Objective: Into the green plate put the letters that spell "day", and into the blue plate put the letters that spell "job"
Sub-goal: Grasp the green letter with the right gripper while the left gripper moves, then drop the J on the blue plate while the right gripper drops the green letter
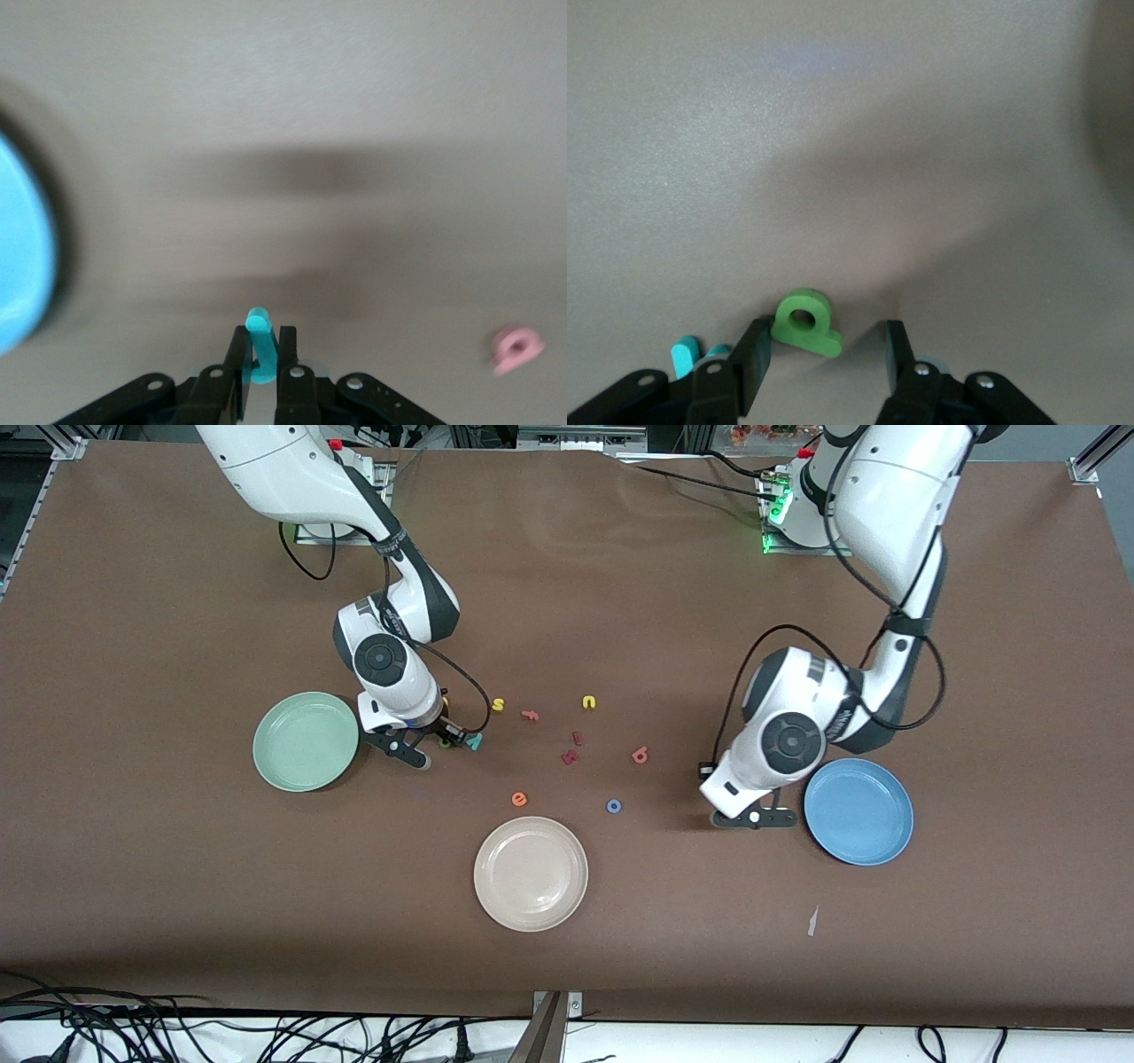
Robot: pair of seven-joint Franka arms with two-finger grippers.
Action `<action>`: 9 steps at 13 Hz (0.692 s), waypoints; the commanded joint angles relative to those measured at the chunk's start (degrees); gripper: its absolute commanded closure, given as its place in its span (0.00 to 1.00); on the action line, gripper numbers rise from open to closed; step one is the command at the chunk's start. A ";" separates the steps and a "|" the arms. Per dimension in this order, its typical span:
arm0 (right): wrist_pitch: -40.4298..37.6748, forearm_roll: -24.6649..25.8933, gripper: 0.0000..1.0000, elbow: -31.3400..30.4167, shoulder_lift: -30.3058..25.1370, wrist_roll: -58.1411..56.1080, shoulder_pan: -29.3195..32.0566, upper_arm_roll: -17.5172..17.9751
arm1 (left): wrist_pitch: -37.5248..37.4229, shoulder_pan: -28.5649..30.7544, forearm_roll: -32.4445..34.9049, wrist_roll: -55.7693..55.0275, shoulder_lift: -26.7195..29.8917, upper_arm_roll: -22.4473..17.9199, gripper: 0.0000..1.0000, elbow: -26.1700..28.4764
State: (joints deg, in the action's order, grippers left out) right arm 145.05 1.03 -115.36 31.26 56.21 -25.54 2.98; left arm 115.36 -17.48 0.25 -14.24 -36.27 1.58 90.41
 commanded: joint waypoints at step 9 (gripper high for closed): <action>-4.40 1.35 0.87 2.41 -1.63 0.66 -0.30 -1.22 | 0.64 14.32 6.24 36.29 0.41 0.35 0.97 1.70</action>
State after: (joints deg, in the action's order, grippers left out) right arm 144.46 1.13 -114.51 31.20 56.24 -25.66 2.64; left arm 113.62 -3.59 3.96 20.41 -35.19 1.41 91.48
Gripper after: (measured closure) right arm 0.665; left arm 0.846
